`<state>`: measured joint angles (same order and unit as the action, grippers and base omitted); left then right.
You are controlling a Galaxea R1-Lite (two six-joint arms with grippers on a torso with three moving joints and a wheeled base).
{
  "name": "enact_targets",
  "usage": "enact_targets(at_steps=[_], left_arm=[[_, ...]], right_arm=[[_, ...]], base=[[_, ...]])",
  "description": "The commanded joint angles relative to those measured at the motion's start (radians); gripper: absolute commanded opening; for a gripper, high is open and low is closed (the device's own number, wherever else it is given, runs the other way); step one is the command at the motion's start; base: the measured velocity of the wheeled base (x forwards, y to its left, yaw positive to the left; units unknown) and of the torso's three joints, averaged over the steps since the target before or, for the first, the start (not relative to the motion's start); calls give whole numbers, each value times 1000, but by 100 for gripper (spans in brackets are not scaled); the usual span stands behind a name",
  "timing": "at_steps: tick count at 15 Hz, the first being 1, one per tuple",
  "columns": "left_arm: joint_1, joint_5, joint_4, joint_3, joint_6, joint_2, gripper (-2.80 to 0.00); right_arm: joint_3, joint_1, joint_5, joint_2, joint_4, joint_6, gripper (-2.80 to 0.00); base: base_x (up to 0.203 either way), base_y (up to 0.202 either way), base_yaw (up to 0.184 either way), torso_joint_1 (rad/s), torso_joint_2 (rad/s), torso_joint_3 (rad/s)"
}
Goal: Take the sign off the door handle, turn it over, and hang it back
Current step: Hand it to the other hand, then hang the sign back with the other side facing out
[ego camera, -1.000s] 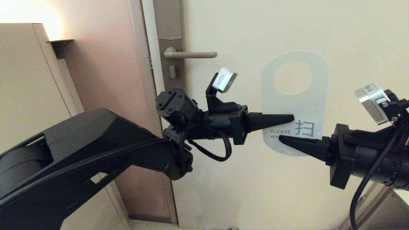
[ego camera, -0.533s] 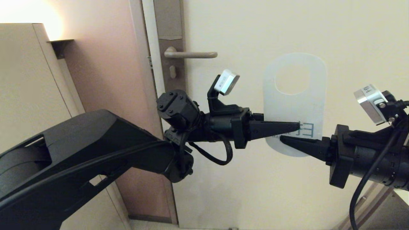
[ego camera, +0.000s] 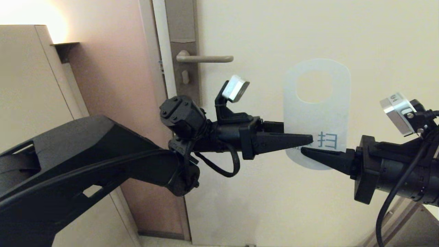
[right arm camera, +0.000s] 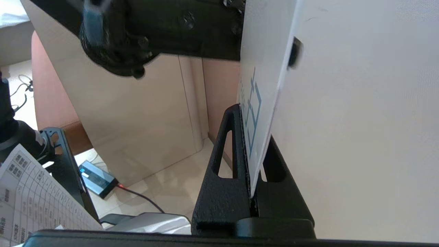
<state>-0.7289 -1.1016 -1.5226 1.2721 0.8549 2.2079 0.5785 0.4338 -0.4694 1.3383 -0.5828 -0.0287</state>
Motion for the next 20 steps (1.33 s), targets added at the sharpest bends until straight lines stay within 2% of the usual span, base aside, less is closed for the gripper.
enact_targets(at_steps=[1, 10, 13, 20], left_arm=[[17, -15, -42, -36, 4, -32, 0], [115, -35, -42, -222, -7, -184, 0], [141, -34, -42, -323, -64, -233, 0], [235, -31, -42, -559, -150, -377, 0]], right_arm=[[-15, 0, -3, -12, -3, 0, -280], [-40, -1, 1, -25, -3, 0, -280], [-52, -1, 3, -34, -3, 0, -280], [-112, -1, 2, -65, -3, 3, -280]], base=[[0, 0, 0, 0, 0, 0], [0, 0, 0, 0, 0, 0], [0, 0, 0, 0, 0, 0], [0, 0, 0, 0, 0, 0]])
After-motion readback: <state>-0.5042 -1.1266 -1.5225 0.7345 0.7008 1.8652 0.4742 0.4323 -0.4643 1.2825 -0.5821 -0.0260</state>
